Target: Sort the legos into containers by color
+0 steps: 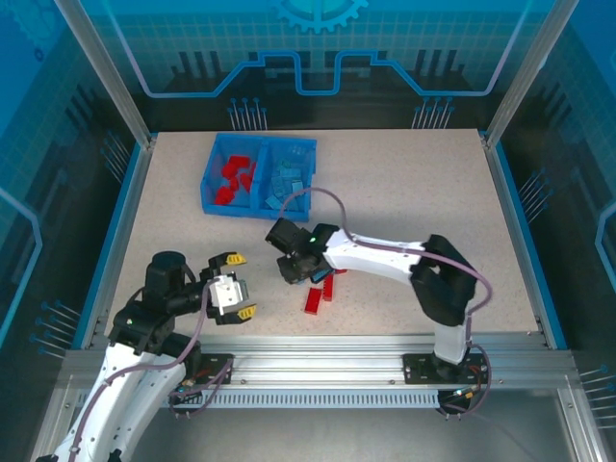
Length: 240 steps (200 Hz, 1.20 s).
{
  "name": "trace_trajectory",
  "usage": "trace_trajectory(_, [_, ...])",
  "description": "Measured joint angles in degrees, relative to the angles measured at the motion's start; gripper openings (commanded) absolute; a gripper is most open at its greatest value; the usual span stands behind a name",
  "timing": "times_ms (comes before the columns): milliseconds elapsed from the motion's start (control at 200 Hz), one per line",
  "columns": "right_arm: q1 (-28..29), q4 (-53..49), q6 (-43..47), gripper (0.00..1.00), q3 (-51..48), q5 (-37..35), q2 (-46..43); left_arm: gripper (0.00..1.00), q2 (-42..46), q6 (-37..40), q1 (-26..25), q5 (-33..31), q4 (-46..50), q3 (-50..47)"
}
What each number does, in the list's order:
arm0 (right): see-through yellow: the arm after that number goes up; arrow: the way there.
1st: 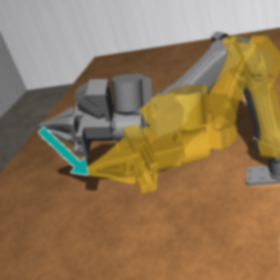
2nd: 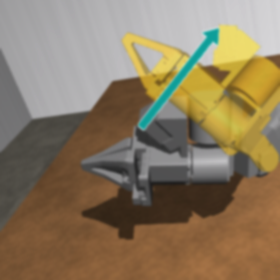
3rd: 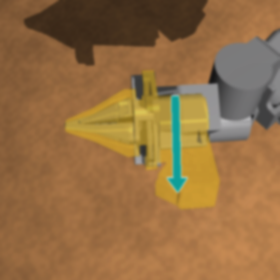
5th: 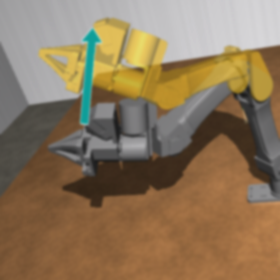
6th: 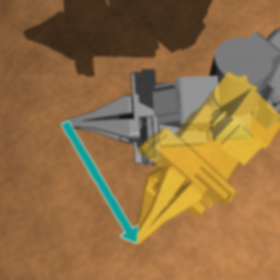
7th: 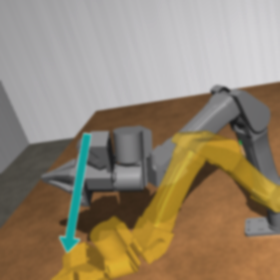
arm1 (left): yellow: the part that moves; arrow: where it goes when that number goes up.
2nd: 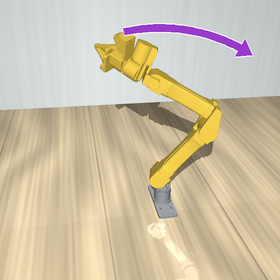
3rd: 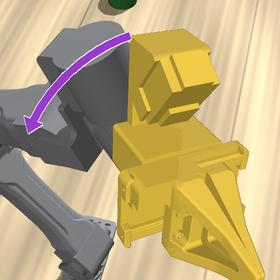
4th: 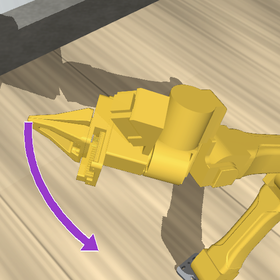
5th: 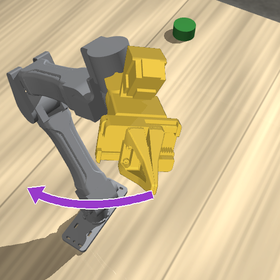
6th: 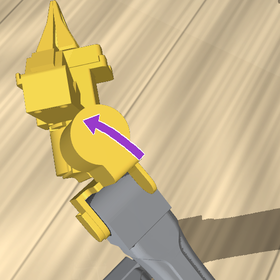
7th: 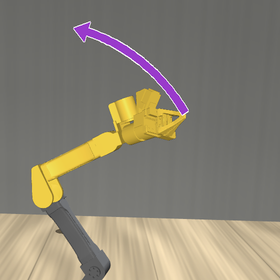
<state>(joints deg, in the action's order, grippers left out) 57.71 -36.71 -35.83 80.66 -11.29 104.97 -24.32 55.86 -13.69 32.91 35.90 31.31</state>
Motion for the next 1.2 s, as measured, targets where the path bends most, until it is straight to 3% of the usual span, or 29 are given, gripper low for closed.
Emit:
trace_trajectory(100, [-1.3,1.3,4.0,0.17,2.4,-2.2,-4.8,0.99,-0.6,-6.9,0.0,-0.2,-8.0,-1.7])
trace_trajectory(230, [-6.1,3.0,8.0,0.17,10.0,-3.6,-3.6,0.99,-5.4,-20.6,0.0,-5.5,-16.8,-2.6])
trace_trajectory(390, [-12.1,5.3,11.6,0.18,20.7,-4.3,4.8,0.99,-12.4,-34.9,0.3,-16.0,-16.9,2.9])
trace_trajectory(510, [-14.2,4.8,12.9,0.18,31.9,-4.8,15.1,0.99,-15.4,-41.1,1.0,-23.4,-15.2,9.0])
trace_trajectory(760, [-15.5,-1.9,14.3,0.2,60.0,-9.7,36.3,0.99,-17.2,-47.1,3.1,-28.0,-14.6,10.1])
trace_trajectory(880, [-16.3,-4.6,15.7,0.25,72.2,-11.9,45.1,0.99,-17.3,-47.5,3.7,-28.4,-14.6,9.7])
trace_trajectory(995, [-17.2,-5.8,16.9,0.41,75.2,-11.8,48.3,0.99,-17.3,-47.5,3.8,-28.7,-14.8,9.7])
trace_trajectory(1201, [-17.7,-6.4,17.9,0.43,75.8,-9.1,48.0,0.99,-18.2,-47.6,3.8,-29.1,-14.8,9.7])
